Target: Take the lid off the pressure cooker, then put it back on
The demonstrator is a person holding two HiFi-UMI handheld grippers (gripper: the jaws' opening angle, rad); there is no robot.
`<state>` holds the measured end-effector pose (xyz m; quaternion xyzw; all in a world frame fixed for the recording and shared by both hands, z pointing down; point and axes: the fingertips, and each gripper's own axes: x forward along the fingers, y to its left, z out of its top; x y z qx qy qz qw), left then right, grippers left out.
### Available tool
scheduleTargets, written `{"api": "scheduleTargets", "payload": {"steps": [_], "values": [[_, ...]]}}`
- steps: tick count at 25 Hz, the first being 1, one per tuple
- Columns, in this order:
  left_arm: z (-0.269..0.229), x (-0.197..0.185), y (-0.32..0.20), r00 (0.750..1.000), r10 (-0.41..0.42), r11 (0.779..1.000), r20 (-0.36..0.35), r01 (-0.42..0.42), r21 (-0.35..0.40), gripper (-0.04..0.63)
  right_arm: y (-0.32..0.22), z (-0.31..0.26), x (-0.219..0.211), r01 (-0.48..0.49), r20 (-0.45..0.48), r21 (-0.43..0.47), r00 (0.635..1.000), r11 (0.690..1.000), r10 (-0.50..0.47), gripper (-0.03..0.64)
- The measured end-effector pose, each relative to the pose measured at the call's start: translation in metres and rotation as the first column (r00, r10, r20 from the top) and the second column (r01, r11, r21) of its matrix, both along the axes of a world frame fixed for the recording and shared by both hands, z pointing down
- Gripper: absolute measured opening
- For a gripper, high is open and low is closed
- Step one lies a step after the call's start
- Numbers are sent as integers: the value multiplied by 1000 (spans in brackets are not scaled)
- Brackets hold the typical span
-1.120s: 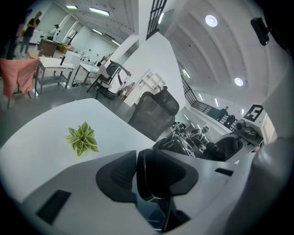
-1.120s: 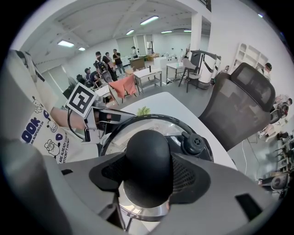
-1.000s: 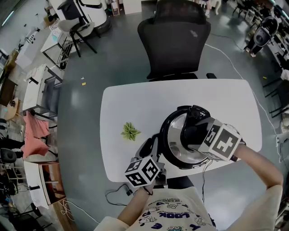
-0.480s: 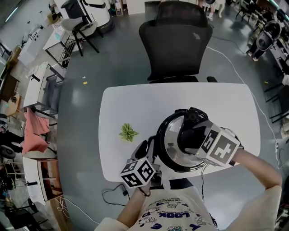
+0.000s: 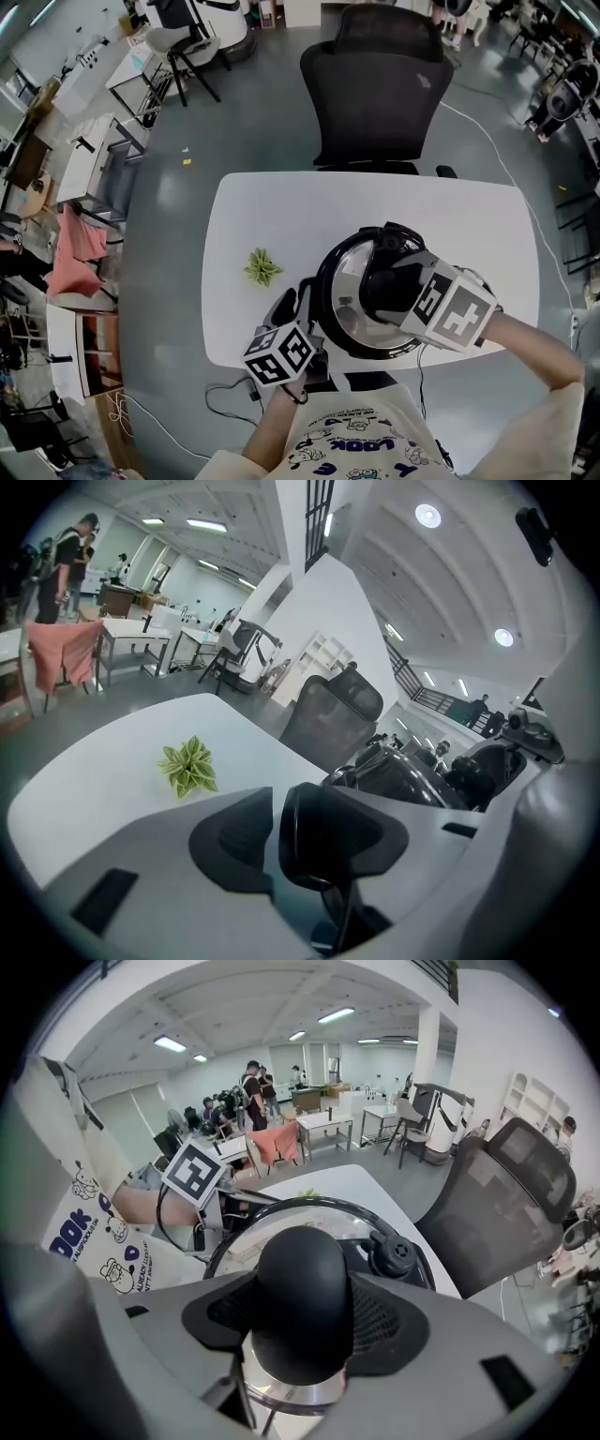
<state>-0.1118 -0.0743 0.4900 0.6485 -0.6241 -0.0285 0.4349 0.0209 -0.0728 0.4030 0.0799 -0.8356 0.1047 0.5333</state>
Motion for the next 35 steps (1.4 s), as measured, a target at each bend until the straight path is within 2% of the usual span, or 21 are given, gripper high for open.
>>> {"api": "scheduleTargets", "payload": {"steps": [9, 17, 26, 35], "values": [[0, 2, 2, 997, -45, 999, 58, 46, -6, 161, -9, -11, 37, -41, 11, 18, 999, 999, 41, 295], [-4, 8, 7, 986, -101, 995, 129, 103, -9, 135, -20, -14, 110, -155, 3, 37, 988, 987, 155, 295], [-2, 16, 6, 973, -172, 984, 151, 175, -7, 135, -30, -16, 204, -296, 13, 41, 955, 954, 296, 295], [-2, 21, 5, 963, -208, 977, 170, 213, -15, 135, -24, 4, 268, -361, -21, 5, 933, 933, 361, 295]]}}
